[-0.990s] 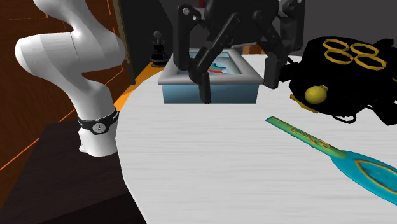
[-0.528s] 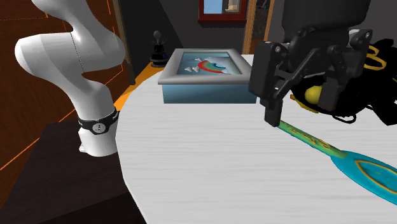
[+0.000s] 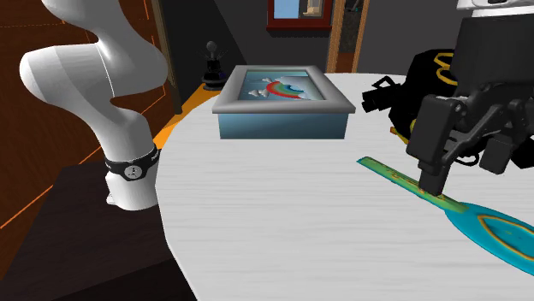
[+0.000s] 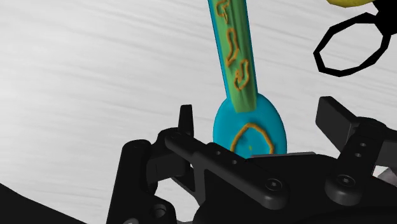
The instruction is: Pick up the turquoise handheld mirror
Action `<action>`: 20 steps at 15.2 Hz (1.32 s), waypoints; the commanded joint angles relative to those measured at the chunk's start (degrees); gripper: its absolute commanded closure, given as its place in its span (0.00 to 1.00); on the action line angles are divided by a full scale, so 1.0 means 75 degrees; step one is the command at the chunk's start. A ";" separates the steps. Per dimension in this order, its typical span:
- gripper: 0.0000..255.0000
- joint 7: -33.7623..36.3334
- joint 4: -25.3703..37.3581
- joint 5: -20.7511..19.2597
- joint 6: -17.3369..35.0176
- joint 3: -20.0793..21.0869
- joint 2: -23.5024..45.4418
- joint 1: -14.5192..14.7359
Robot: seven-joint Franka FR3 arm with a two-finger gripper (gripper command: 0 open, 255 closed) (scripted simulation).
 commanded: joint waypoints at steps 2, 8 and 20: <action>0.00 0.0080 -0.0126 -0.0093 0.0258 -0.0015 0.0147 0.0038; 1.00 0.0150 -0.0306 -0.0187 0.0573 -0.0043 0.0297 0.0065; 1.00 0.0089 -0.0160 -0.0106 0.0311 -0.0019 0.0168 0.0041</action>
